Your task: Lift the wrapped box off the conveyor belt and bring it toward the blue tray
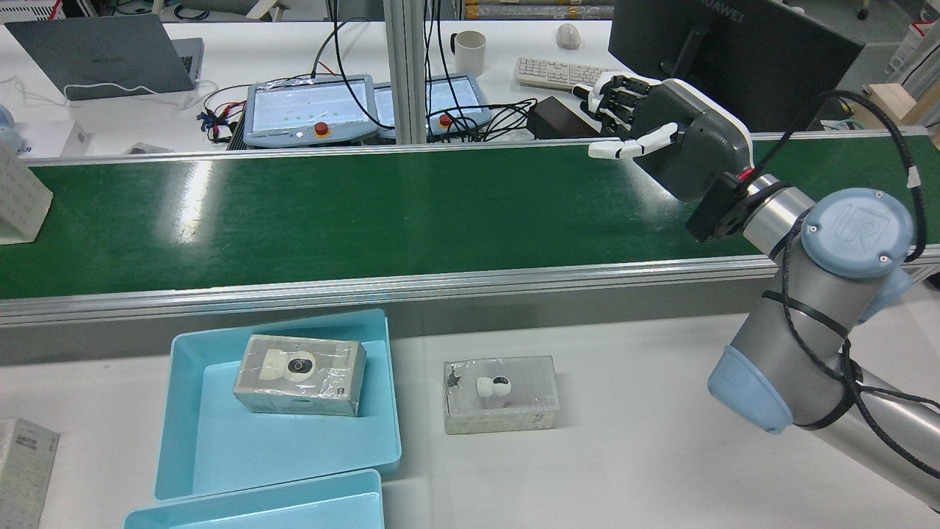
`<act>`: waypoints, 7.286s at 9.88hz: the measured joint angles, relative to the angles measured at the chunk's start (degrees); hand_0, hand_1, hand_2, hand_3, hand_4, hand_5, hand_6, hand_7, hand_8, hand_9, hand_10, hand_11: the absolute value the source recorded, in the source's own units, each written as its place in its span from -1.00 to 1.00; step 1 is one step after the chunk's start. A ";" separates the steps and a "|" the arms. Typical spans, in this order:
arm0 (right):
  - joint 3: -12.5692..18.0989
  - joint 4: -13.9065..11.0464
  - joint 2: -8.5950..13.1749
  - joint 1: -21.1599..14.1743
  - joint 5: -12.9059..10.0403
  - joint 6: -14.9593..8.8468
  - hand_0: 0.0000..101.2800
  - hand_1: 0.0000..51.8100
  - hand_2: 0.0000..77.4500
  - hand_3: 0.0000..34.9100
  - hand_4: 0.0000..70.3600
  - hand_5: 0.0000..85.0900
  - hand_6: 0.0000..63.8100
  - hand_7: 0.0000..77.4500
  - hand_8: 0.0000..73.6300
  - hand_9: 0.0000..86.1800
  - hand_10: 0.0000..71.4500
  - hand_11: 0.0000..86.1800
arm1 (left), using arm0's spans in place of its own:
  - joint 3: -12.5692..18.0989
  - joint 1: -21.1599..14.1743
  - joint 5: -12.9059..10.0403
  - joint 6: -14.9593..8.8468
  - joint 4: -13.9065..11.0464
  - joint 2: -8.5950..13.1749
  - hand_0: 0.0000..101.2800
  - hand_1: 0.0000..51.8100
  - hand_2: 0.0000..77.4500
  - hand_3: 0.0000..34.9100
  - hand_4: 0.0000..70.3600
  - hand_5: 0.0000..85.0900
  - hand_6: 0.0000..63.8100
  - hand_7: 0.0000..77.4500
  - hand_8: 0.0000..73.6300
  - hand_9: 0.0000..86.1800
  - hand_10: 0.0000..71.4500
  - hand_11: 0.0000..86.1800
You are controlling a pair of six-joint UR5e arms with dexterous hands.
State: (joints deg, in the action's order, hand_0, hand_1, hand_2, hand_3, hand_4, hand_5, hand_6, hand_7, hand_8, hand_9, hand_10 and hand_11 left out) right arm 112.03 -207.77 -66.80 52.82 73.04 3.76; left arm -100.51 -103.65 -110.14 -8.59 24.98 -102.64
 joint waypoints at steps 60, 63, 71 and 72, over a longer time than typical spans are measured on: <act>-2.78 3.40 1.62 3.50 3.90 -4.91 0.02 -0.28 -0.62 -0.83 -0.61 -0.60 -0.74 -0.44 -0.99 -0.91 -1.00 -0.96 | 0.00 0.00 0.00 0.00 0.00 0.00 -1.00 -1.00 -0.97 -1.00 -1.00 -0.97 -1.00 -0.99 -0.99 -1.00 -0.98 -1.00; -2.70 3.42 1.36 3.44 3.84 -4.72 0.01 -0.35 -0.65 -0.86 -0.61 -0.60 -0.74 -0.44 -0.99 -0.91 -1.00 -0.96 | 0.00 0.00 0.00 0.00 0.00 0.00 -1.00 -1.00 -0.97 -1.00 -1.00 -0.97 -1.00 -0.99 -0.99 -1.00 -0.98 -1.00; -0.14 3.34 1.51 2.36 4.23 -4.78 0.00 -0.31 -0.56 -0.59 -0.49 -0.58 -0.69 -0.32 -0.99 -0.87 -1.00 -0.96 | 0.00 0.00 0.00 0.00 0.00 0.00 -1.00 -1.00 -0.99 -1.00 -1.00 -0.97 -1.00 -0.99 -0.99 -1.00 -0.98 -1.00; 0.01 3.34 1.54 1.84 4.03 -4.89 0.00 -0.22 -0.52 -0.78 -0.49 -0.58 -0.69 -0.32 -0.99 -0.87 -1.00 -0.96 | 0.00 0.00 0.00 0.00 0.00 0.00 -1.00 -1.00 -0.99 -1.00 -1.00 -0.97 -1.00 -0.99 -0.99 -1.00 -0.98 -1.00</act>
State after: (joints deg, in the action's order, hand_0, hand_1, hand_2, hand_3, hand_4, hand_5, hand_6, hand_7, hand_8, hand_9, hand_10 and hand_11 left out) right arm 112.04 -204.43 -65.25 54.66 77.07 -1.13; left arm -100.51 -103.64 -110.14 -8.60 24.98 -102.64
